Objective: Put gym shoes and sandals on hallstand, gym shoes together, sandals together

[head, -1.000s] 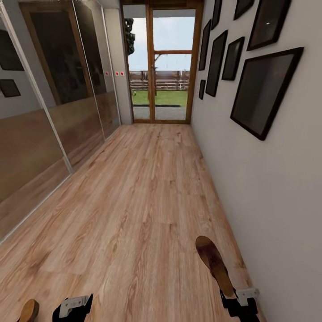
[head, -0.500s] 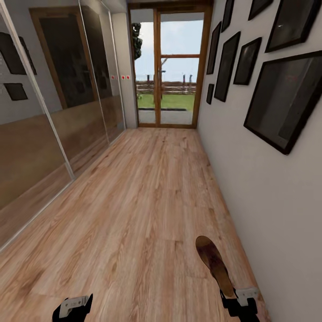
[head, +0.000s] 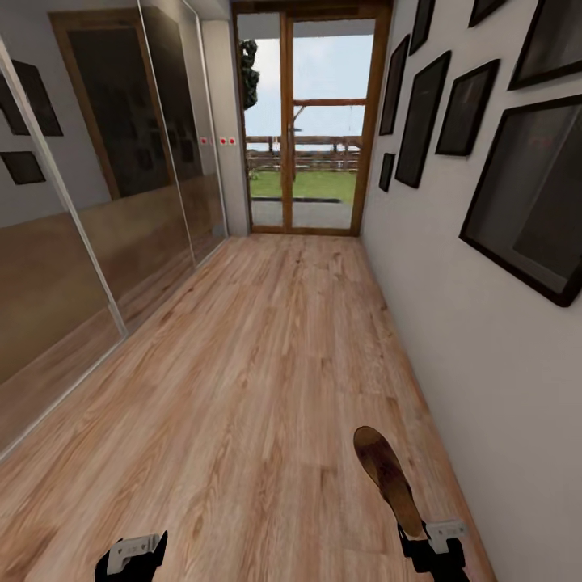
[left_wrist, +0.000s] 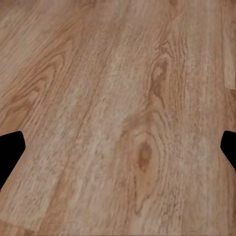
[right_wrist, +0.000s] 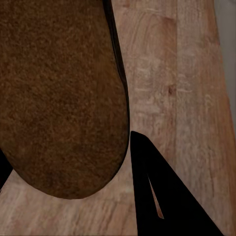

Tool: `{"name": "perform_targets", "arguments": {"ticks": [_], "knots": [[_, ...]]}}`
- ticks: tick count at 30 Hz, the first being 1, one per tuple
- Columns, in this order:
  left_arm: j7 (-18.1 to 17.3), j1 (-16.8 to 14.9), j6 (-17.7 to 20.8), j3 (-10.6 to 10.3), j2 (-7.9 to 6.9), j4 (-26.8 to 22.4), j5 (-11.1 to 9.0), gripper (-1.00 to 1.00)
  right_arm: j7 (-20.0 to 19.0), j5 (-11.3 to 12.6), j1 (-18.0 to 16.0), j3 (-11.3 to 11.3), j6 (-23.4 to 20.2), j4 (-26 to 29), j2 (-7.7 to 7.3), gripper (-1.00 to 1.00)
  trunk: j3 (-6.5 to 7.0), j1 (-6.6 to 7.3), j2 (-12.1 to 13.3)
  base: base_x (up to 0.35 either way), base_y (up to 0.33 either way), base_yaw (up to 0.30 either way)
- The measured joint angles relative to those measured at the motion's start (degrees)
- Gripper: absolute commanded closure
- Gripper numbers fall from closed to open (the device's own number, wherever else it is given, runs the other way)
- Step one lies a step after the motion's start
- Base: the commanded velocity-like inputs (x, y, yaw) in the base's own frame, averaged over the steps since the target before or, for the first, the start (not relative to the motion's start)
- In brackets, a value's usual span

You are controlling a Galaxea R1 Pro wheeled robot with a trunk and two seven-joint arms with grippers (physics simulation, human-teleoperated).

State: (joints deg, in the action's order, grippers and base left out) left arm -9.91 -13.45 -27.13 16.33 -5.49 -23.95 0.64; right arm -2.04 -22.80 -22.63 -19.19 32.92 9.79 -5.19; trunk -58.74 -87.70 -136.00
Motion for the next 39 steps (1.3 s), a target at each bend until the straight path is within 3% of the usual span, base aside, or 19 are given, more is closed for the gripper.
{"name": "perform_targets", "arguments": {"ticks": [8, 39], "knots": [[0.00, 0.03, 0.00, 0.00, 0.00, -0.01, 0.00, -1.00, 0.03, 0.00, -0.01, -0.01, 0.04, -0.01, 0.06, 1.00, 0.05, 0.00, 0.00, 0.339, 0.000, 0.106], [0.00, 0.03, 0.00, 0.01, 0.00, -0.02, -0.06, -1.00, 0.04, 0.00, -0.01, 0.00, 0.04, -0.02, 0.09, 1.00, 1.00, 0.00, 0.00, 0.339, 0.000, 0.255]]}}
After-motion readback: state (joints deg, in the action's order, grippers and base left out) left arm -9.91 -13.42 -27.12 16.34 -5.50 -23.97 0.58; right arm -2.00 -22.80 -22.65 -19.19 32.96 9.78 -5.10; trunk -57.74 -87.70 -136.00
